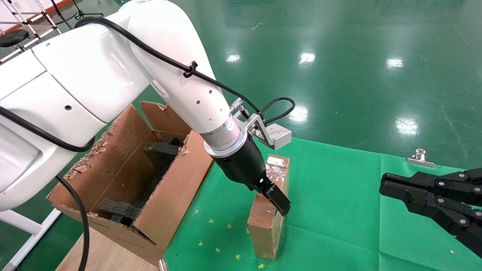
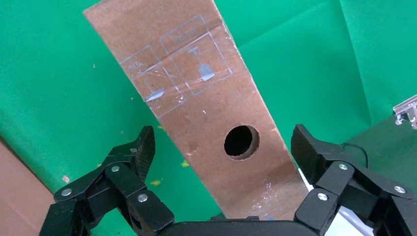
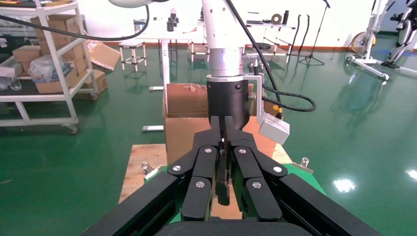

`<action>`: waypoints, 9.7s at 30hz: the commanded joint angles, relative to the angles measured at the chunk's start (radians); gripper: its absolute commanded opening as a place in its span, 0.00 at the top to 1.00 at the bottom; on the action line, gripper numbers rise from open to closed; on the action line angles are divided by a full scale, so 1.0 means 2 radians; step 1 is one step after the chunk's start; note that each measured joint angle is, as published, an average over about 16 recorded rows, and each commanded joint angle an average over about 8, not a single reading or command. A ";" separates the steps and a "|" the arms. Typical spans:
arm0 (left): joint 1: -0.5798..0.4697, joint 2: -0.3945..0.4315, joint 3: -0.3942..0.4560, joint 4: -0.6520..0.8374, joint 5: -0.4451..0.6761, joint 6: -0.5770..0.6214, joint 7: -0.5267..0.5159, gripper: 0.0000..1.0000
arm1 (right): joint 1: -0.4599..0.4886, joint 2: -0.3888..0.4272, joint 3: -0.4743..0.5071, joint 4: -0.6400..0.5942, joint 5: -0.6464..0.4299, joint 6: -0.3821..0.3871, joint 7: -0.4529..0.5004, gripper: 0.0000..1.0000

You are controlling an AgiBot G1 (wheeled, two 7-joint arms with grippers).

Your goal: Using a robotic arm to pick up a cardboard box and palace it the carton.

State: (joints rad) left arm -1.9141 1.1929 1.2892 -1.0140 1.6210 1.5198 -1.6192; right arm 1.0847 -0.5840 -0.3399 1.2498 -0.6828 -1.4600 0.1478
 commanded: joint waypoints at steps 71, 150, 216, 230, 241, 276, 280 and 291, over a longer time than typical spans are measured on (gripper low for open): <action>-0.079 -0.294 -0.056 0.192 0.051 -0.037 0.346 1.00 | 0.000 0.000 0.000 0.000 0.000 0.000 0.000 0.00; 0.100 -0.127 -0.037 0.519 0.093 -0.312 0.348 0.00 | 0.000 0.000 0.000 0.000 0.000 0.000 0.000 0.00; 0.133 -0.285 -0.253 0.210 -0.192 -0.064 0.509 0.00 | 0.000 0.000 0.000 0.000 0.001 0.000 0.000 0.00; 0.227 -0.287 -0.335 0.097 -0.275 -0.047 0.577 0.00 | 0.000 0.000 0.000 0.000 0.001 0.000 0.000 0.00; 0.301 -0.288 -0.400 0.008 -0.340 -0.034 0.630 0.00 | 0.000 0.000 0.000 0.000 0.001 0.000 0.000 0.00; 0.426 -0.291 -0.510 -0.142 -0.452 -0.011 0.718 0.00 | 0.000 0.000 0.000 -0.001 0.001 0.001 0.000 0.00; 0.424 -0.291 -0.509 -0.140 -0.450 -0.011 0.718 0.00 | 0.000 0.000 0.000 -0.001 0.001 0.001 0.000 0.00; 0.422 -0.291 -0.506 -0.137 -0.447 -0.012 0.717 0.00 | 0.000 0.000 0.000 -0.001 0.001 0.001 0.000 0.00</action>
State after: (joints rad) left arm -1.0704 0.6110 0.2763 -1.2882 0.7266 1.4964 -0.1861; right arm 1.0843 -0.5835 -0.3409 1.2487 -0.6813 -1.4587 0.1469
